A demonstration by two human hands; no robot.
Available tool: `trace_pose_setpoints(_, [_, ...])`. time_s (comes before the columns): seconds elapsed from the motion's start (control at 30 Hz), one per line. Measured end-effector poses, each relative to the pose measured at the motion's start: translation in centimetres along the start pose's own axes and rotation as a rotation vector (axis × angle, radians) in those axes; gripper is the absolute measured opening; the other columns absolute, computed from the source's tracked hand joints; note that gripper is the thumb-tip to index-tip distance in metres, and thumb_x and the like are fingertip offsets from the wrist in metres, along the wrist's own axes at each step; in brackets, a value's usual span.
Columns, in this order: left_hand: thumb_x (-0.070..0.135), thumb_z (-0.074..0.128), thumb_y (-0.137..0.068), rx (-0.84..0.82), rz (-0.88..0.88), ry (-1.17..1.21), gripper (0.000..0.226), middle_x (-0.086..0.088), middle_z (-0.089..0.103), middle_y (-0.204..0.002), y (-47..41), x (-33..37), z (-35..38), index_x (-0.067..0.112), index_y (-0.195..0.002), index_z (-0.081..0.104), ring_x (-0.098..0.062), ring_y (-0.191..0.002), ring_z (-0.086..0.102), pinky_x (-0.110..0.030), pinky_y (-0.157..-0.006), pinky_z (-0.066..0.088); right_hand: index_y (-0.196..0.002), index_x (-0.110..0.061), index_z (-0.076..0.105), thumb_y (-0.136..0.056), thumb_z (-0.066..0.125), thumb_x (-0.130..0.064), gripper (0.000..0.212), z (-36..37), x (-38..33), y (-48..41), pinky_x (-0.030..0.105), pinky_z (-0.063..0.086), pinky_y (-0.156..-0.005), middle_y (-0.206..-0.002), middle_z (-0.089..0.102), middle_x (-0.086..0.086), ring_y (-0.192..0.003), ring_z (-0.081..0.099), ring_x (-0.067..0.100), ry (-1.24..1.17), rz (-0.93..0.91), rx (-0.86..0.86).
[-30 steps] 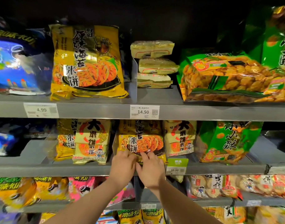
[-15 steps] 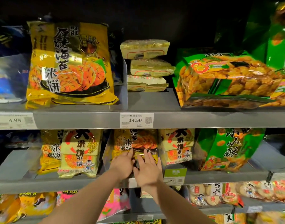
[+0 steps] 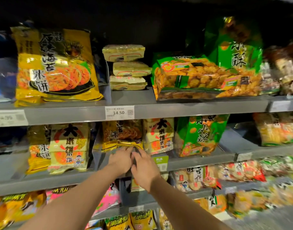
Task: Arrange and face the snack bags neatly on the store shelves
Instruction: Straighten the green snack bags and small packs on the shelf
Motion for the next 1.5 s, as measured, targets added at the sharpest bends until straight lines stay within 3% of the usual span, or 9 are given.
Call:
trace_pose_setpoints(0.17, [0.045,0.020,-0.091,0.099,0.020,0.174,0.052,-0.008,0.058,-0.126,5.8,2.0,-2.5,0.021,-0.127,0.048,-0.029,-0.113,0.054,-0.040,-0.093,0.044,-0.135,-0.014,0.043,-0.093,0.041,-0.019,0.042,-3.7,-1.2,4.0,0.034,0.033,-0.109,-0.141,0.040,0.006,-0.127,0.041,0.025,-0.083,-0.028,0.136])
trace_pose_setpoints(0.37, [0.028,0.028,-0.100,0.299,0.058,0.351,0.037,-0.012,0.067,-0.108,11.0,7.3,-7.8,0.015,-0.111,0.061,-0.029,-0.101,0.060,-0.033,-0.076,0.042,-0.119,-0.020,0.052,-0.098,0.032,-0.022,0.029,-9.6,-1.8,7.9,0.035,0.048,-0.079,-0.106,0.066,0.009,-0.097,0.061,0.028,-0.138,0.002,0.293])
trace_pose_setpoints(0.5, [0.029,0.030,-0.099,0.463,0.109,0.429,0.031,-0.009,0.068,-0.086,12.2,10.6,-12.0,0.018,-0.081,0.054,-0.027,-0.083,0.062,-0.037,-0.069,0.045,-0.121,-0.021,0.050,-0.098,0.032,-0.024,0.029,-15.3,-1.7,9.5,0.031,0.043,-0.071,-0.103,0.068,0.008,-0.093,0.062,0.027,-0.114,-0.044,0.418])
trace_pose_setpoints(0.77, [0.036,0.039,-0.095,0.837,0.098,0.608,0.026,0.001,0.056,-0.071,12.5,15.0,-23.9,0.017,-0.081,0.049,-0.017,-0.067,0.052,-0.033,-0.056,0.036,-0.114,-0.020,0.051,-0.096,0.041,-0.032,0.025,-31.8,3.0,10.2,0.026,0.041,-0.077,-0.106,0.050,-0.006,-0.101,0.052,0.014,-0.342,0.012,0.882])
trace_pose_setpoints(0.93, [0.052,0.035,-0.093,0.743,-0.081,0.612,0.044,-0.001,0.054,-0.096,8.7,15.5,-27.2,0.013,-0.109,0.048,-0.020,-0.082,0.050,-0.032,-0.068,0.036,-0.127,-0.012,0.046,-0.092,0.040,-0.050,0.052,-36.6,8.0,5.9,0.034,0.039,-0.089,-0.126,0.049,0.008,-0.117,0.045,0.023,-0.305,0.173,0.812])
trace_pose_setpoints(1.13, [0.058,0.046,-0.087,0.500,-0.245,0.962,0.068,-0.014,0.047,-0.138,3.7,14.0,-26.4,0.008,-0.133,0.045,-0.033,-0.120,0.047,-0.034,-0.084,0.038,-0.122,-0.011,0.050,-0.087,0.045,-0.060,0.061,-36.2,9.3,1.8,0.034,0.041,-0.075,-0.111,0.061,0.009,-0.104,0.057,0.029,-0.315,0.217,0.528])
trace_pose_setpoints(1.3, [0.045,0.053,-0.089,0.470,-0.231,0.634,0.047,-0.013,0.060,-0.103,2.8,14.5,-26.8,0.004,-0.109,0.062,-0.026,-0.092,0.053,-0.034,-0.080,0.043,-0.117,-0.018,0.053,-0.083,0.059,-0.050,0.046,-36.2,9.1,0.6,0.031,0.045,-0.069,-0.091,0.062,0.000,-0.092,0.061,0.023,-0.321,0.186,0.565])
trace_pose_setpoints(1.4, [0.040,0.052,-0.091,0.509,-0.195,0.685,0.038,-0.008,0.061,-0.087,2.5,14.2,-26.7,0.010,-0.110,0.067,-0.019,-0.082,0.050,-0.031,-0.078,0.043,-0.114,-0.023,0.053,-0.086,0.060,-0.040,0.033,-36.2,8.3,0.4,0.025,0.039,-0.053,-0.086,0.064,-0.003,-0.076,0.058,0.016,-0.333,0.127,0.619])
trace_pose_setpoints(1.5, [0.035,0.051,-0.093,0.540,-0.185,0.692,0.017,0.004,0.053,-0.064,2.0,13.5,-27.0,0.026,-0.088,0.065,-0.012,-0.064,0.047,-0.030,-0.071,0.046,-0.118,-0.021,0.050,-0.091,0.054,-0.035,0.031,-36.2,8.6,0.0,0.022,0.032,-0.047,-0.072,0.055,-0.011,-0.060,0.048,0.003,-0.453,0.119,0.622])
Point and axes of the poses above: each hand's wrist, its own y-axis away from the middle knuckle, its own z-axis out of the palm, x = y × z, the point moved 10 cm from there along -y, towards the middle knuckle
